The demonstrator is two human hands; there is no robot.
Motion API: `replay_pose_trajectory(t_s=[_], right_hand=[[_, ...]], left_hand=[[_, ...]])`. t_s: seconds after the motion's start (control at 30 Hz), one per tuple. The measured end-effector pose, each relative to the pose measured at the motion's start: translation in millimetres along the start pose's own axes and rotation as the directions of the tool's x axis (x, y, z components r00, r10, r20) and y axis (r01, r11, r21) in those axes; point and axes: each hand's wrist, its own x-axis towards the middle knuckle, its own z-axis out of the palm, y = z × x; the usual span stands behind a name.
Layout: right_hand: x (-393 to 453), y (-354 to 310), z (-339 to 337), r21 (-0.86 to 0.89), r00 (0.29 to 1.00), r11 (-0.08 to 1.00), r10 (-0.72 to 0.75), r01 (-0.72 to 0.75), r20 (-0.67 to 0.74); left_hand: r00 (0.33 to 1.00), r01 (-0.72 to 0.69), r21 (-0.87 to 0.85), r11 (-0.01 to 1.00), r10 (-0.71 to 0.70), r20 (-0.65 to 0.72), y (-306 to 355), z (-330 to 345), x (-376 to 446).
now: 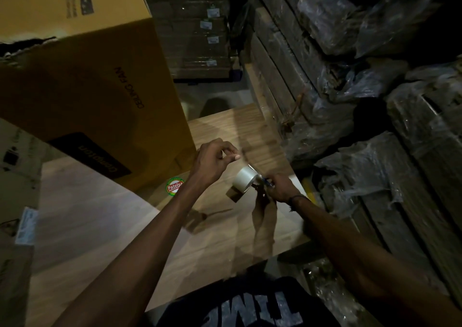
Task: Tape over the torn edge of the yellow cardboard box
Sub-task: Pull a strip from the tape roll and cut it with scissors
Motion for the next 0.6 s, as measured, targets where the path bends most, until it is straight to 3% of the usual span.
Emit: replay_pose_trajectory(t_s=[0.6], right_hand=[[36,-7,-13,-0.197,0.998,0.979,0.056,-0.054,0.007]], left_hand=[[0.994,0.06,-0.153,0.986,-0.072,-0.077,-16,-16,7]])
